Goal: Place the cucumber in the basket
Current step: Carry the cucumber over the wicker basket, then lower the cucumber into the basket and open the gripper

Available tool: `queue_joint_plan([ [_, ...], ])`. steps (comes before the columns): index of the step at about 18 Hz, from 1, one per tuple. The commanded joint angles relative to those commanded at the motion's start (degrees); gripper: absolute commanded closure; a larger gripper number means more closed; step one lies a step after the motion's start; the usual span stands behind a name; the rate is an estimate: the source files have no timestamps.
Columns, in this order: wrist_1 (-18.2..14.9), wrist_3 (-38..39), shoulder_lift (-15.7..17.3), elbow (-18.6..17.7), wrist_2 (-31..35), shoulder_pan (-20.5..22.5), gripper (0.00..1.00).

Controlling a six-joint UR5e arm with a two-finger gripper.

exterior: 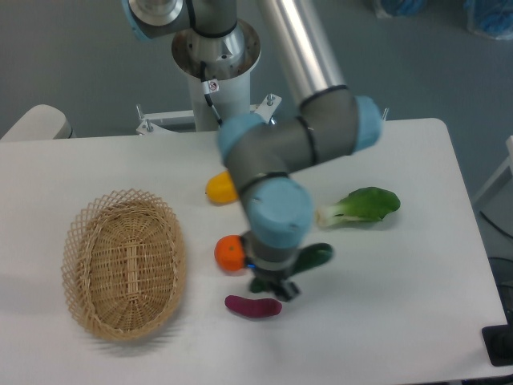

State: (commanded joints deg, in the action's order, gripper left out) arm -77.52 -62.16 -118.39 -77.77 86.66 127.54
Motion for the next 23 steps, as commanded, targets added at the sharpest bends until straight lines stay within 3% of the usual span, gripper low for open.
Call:
queue_joint_plan([
  [7,0.0,17.4,4.2,-6.5,-2.6,-6.3,0.85],
  [12,0.6,25.0,4.1,-8.6,-2.6,-10.8,0.85],
  [18,5.1,26.0,4.0,-12.0,-2.7,-14.2,0.81],
  [23,12.4,31.2,0.4,-11.2,-2.5,-15.6,0.81],
])
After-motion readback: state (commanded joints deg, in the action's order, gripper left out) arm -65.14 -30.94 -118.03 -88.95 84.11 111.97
